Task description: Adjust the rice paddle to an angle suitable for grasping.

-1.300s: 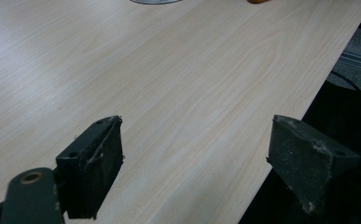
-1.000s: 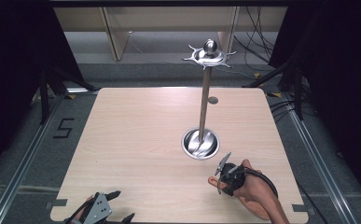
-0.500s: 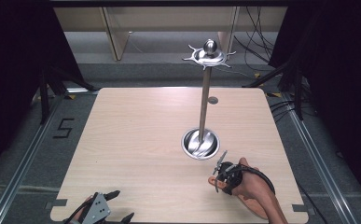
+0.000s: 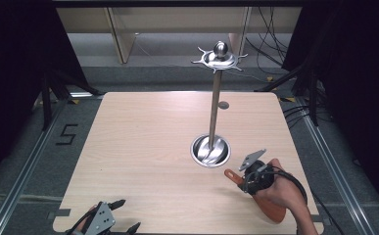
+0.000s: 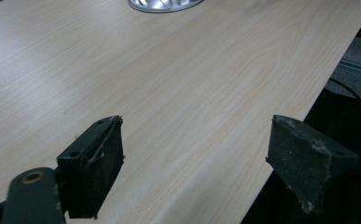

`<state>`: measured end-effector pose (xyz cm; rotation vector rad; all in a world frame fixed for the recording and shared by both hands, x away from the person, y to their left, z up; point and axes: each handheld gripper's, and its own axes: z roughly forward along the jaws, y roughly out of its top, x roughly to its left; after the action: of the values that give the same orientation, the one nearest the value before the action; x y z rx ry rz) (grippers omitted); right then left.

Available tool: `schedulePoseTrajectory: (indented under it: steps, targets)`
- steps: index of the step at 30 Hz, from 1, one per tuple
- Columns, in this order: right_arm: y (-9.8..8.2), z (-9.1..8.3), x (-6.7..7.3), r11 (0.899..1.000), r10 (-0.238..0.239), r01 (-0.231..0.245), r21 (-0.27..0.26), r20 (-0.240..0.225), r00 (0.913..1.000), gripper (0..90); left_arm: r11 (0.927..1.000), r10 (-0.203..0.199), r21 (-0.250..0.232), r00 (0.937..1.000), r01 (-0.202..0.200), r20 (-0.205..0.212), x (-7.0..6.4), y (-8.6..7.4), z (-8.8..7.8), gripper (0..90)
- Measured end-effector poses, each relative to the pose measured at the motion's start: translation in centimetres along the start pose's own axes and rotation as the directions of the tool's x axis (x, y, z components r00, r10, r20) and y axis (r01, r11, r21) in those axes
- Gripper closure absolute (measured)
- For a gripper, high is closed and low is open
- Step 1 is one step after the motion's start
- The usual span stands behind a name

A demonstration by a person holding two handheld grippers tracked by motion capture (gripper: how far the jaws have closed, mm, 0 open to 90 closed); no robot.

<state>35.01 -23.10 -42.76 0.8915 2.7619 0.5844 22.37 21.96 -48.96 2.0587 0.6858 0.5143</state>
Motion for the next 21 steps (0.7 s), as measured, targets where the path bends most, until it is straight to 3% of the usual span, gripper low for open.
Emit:
schedulePoseTrajectory:
  steps: [1, 3, 4, 7, 9, 10, 11, 12, 13, 16, 18, 19, 21]
  targets:
    - [-0.1, -0.5, -0.5, 0.999, -0.023, 0.023, -0.046, -0.005, 0.9997, 67.0, 1.0000, -0.003, 0.007, 1.0000, 0.003, 0.006, 0.0, 0.0, 0.0, 17.7]
    - [-0.6, -1.6, -1.3, 0.994, -0.002, -0.001, -0.106, -0.022, 0.9998, 67.1, 1.0000, -0.008, 0.006, 1.0000, 0.008, 0.005, -0.1, 0.0, 0.0, 17.7]
    - [-0.9, -2.0, -1.3, 0.991, 0.046, -0.046, -0.122, 0.000, 0.9989, 67.1, 1.0000, -0.006, 0.006, 1.0000, 0.006, 0.006, 0.0, 0.0, 0.0, 17.7]
    - [-2.0, -3.0, -2.3, 0.981, 0.060, -0.063, -0.184, -0.018, 0.9980, 67.1, 0.9998, 0.007, 0.018, 1.0000, -0.007, 0.002, 0.0, 0.0, -0.1, 17.7]
    - [-2.1, -3.1, -2.5, 0.979, 0.069, -0.070, -0.190, -0.016, 0.9975, 67.0, 1.0000, -0.005, 0.008, 1.0000, 0.005, 0.003, 0.0, 0.0, 0.0, 17.7]
    - [-2.3, -3.0, -2.5, 0.973, 0.101, -0.099, -0.207, 0.001, 0.9949, 67.1, 1.0000, 0.003, 0.006, 1.0000, -0.003, 0.003, 0.0, 0.0, 0.0, 17.7]
    - [-2.4, -3.3, -2.8, 0.973, 0.073, -0.074, -0.217, -0.010, 0.9972, 67.1, 1.0000, 0.004, 0.006, 1.0000, -0.004, 0.002, 0.0, 0.0, 0.0, 17.7]
    - [-2.5, -3.4, -2.8, 0.971, 0.082, -0.086, -0.222, -0.027, 0.9962, 67.1, 1.0000, -0.005, 0.005, 1.0000, 0.005, 0.004, 0.0, 0.0, 0.0, 17.7]
    - [-2.5, -3.5, -3.1, 0.967, 0.050, -0.054, -0.251, -0.021, 0.9985, 67.0, 1.0000, 0.002, -0.002, 1.0000, -0.002, -0.002, 0.0, 0.0, 0.0, 17.7]
    - [-2.7, -4.2, -3.3, 0.953, 0.077, -0.085, -0.290, -0.038, 0.9963, 67.1, 1.0000, 0.003, -0.001, 1.0000, -0.003, -0.003, 0.0, 0.1, 0.0, 17.7]
    - [-2.8, -4.9, -3.3, 0.933, 0.131, -0.144, -0.330, -0.062, 0.9894, 67.0, 0.9999, -0.012, 0.007, 0.9999, 0.012, 0.012, -0.1, 0.1, -0.1, 17.7]
    - [-2.9, -5.5, -3.8, 0.936, 0.109, -0.123, -0.331, -0.061, 0.9922, 67.1, 0.9999, -0.012, 0.007, 0.9999, 0.012, 0.012, -0.1, 0.1, 0.0, 17.7]
    - [-3.0, -6.2, -3.9, 0.918, 0.129, -0.145, -0.369, -0.067, 0.9894, 67.1, 1.0000, -0.003, 0.005, 1.0000, 0.003, 0.001, 0.0, 0.1, 0.0, 17.7]
